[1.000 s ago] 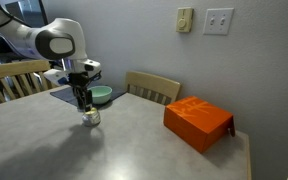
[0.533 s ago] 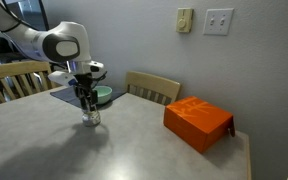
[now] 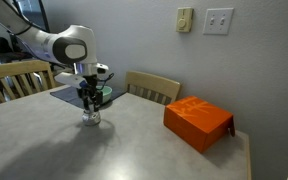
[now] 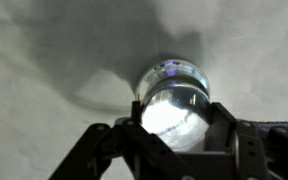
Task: Place the lid on the silver jar
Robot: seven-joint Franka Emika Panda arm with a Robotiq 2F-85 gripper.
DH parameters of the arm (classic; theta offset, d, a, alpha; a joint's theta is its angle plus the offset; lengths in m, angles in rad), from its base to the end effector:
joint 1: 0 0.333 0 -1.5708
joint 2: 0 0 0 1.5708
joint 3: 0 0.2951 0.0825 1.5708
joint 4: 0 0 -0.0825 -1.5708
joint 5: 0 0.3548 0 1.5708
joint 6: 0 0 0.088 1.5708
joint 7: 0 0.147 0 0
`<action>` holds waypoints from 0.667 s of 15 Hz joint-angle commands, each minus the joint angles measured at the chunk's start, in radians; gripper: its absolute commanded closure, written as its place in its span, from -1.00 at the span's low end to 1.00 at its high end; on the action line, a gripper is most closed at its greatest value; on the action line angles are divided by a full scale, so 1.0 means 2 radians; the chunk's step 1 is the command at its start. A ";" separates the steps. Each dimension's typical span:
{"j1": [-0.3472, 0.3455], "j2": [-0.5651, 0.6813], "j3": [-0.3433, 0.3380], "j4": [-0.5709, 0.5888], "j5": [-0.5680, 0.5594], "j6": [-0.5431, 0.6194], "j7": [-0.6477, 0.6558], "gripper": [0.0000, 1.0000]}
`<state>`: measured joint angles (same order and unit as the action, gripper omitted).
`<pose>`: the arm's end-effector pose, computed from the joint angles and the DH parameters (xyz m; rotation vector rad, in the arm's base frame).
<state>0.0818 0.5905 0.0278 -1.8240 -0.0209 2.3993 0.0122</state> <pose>0.6125 0.0662 0.1738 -3.1363 -0.1700 0.0235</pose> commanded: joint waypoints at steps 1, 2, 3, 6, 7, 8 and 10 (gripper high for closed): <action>-0.010 0.016 0.013 0.017 0.010 -0.023 -0.021 0.12; -0.009 0.016 0.014 0.016 0.010 -0.024 -0.019 0.12; -0.007 0.014 0.014 0.012 0.009 -0.023 -0.014 0.12; 0.000 0.010 0.009 0.001 0.003 -0.019 0.001 0.12; 0.001 0.007 0.007 -0.003 0.000 -0.014 0.004 0.12; 0.000 0.006 0.007 -0.005 0.000 -0.011 0.003 0.12; -0.007 0.009 0.010 -0.002 0.005 -0.014 -0.008 0.12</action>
<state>0.0831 0.5939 0.0424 -1.8159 -0.0209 2.3762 0.0143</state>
